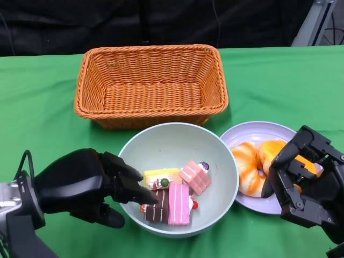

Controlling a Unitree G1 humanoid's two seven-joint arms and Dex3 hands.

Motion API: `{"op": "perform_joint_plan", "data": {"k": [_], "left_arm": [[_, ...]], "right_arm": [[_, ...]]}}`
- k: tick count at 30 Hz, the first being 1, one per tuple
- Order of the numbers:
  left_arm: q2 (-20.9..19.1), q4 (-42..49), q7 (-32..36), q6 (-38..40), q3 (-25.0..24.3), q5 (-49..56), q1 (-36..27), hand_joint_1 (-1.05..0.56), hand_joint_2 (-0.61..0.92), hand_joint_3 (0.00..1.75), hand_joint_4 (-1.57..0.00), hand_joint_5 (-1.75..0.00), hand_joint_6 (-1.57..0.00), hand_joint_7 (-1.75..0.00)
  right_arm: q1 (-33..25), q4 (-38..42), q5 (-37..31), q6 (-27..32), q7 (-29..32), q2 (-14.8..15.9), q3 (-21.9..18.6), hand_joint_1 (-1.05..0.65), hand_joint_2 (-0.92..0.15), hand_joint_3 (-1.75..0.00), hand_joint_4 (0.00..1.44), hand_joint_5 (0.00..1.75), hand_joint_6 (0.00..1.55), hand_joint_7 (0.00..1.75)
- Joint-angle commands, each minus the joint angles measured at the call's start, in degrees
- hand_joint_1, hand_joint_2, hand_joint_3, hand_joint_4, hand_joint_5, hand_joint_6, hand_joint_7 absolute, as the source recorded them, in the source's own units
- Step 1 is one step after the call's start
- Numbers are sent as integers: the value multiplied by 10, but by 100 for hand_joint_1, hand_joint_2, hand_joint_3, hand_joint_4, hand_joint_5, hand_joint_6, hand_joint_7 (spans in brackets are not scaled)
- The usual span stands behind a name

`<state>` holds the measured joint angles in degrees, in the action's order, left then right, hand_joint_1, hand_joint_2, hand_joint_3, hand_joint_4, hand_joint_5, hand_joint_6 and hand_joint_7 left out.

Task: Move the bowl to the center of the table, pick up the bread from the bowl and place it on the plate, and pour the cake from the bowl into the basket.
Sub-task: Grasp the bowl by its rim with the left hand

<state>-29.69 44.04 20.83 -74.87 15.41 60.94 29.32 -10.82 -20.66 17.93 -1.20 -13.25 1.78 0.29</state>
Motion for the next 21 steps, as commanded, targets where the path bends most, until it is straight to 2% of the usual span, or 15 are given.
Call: {"op": "perform_joint_plan", "data": {"k": [1,6,8,9,16,21], "left_arm": [[-24,1,32,11,26,4,13,-42,87,0,-83,-3,-80,-2],[-32,9,53,16,59,-4,25,-42,87,0,-83,-2,-80,-1],[-33,26,61,5,70,-13,36,-40,91,6,-98,-10,-96,-9],[-34,33,62,0,75,-16,39,-40,92,7,-100,-12,-98,-11],[-41,43,69,-4,97,-26,48,-40,92,8,-100,-15,-102,-14],[-48,33,75,-1,105,-25,47,-40,92,3,-96,-25,-102,-15]], "right_arm": [[-3,-5,2,-8,1,-1,-5,-18,-54,-112,71,175,58,155],[-4,-4,2,-8,1,-2,-4,-18,-54,-112,71,175,58,155],[-3,-1,-2,-8,1,-2,-2,-17,-54,-111,71,175,58,154],[-3,-1,-2,-7,1,-2,-1,-16,-55,-111,71,175,58,154],[-4,-2,-4,-4,2,-2,1,-15,-55,-111,70,175,58,154],[-5,-5,-14,-1,5,-2,5,-14,-56,-110,69,175,57,154]]}}
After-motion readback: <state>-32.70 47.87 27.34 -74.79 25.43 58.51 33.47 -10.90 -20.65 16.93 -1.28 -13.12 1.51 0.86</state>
